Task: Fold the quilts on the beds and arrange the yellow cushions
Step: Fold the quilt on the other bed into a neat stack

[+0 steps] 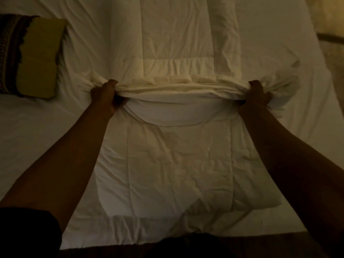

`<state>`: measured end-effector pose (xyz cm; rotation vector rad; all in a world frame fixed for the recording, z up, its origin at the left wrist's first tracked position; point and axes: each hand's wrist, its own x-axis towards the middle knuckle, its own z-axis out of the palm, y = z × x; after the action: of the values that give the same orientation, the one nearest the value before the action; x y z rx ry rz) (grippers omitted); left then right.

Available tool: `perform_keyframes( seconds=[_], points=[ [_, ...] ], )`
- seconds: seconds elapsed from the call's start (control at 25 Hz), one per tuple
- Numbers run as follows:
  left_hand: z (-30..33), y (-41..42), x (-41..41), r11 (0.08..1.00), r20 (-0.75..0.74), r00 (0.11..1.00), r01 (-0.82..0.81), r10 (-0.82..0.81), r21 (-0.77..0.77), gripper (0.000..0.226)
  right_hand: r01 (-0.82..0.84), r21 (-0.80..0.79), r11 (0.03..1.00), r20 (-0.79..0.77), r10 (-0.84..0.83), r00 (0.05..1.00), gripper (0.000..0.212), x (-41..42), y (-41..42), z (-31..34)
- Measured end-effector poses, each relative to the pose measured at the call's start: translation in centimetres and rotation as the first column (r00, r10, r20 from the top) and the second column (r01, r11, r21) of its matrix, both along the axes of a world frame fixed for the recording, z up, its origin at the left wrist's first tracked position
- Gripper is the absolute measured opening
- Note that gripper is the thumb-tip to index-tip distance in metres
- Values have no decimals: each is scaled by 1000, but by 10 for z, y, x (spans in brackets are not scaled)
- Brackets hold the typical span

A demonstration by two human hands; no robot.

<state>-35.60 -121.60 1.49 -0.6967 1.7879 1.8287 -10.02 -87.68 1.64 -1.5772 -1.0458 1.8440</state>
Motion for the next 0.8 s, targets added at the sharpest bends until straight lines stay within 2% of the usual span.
perform_keyframes(
  seconds=[0.08, 0.12, 0.16, 0.2, 0.24, 0.28, 0.32, 0.36, 0.4, 0.44, 0.52, 0.64, 0.8],
  points=[
    [-11, 19, -9, 999, -54, 998, 9, -11, -43, 41, -36, -60, 998, -92, 31, 995, 42, -19, 10, -16],
    [-18, 26, -10, 995, -69, 995, 65, -70, -76, 34, -98, -84, 992, -98, 90, 991, 47, -26, 13, -26],
    [-34, 28, -8, 969, -98, 978, 161, -182, -187, 39, -189, -42, 981, -23, 188, 982, 47, -26, 14, -42],
    [-56, 29, 1, 863, -110, 917, 314, -384, -397, 52, -329, 90, 940, 153, 314, 937, 44, -21, 13, -62],
    [-74, 26, 18, 660, -117, 788, 414, -605, -628, 62, -501, 253, 828, 376, 393, 839, 41, -12, 7, -80],
    [-95, 21, 39, 407, -96, 600, 408, -795, -817, 68, -684, 383, 621, 612, 385, 691, 40, 0, 2, -100],
    [-109, 15, 62, 181, -32, 420, 320, -907, -930, 71, -823, 422, 380, 775, 321, 545, 42, 12, -4, -116],
    [-114, 14, 80, 21, 54, 315, 228, -948, -973, 74, -904, 379, 198, 870, 256, 421, 46, 21, -10, -127],
    [-116, 14, 93, -63, 110, 285, 171, -952, -983, 76, -946, 314, 82, 925, 197, 324, 50, 27, -15, -135],
    [-124, 12, 98, -105, 152, 297, 169, -943, -980, 77, -971, 238, 33, 958, 155, 240, 54, 31, -19, -140],
    [-143, 13, 92, -130, 176, 349, 151, -920, -980, 77, -983, 178, 38, 975, 126, 181, 57, 32, -17, -154],
    [-180, 23, 78, -173, 214, 344, 145, -914, -974, 76, -986, 155, 54, 978, 130, 161, 59, 25, -5, -184],
    [-225, 24, 75, -148, 184, 363, 124, -913, -981, 77, -984, 180, 12, 980, 79, 180, 59, 16, -7, -226]
  ],
)
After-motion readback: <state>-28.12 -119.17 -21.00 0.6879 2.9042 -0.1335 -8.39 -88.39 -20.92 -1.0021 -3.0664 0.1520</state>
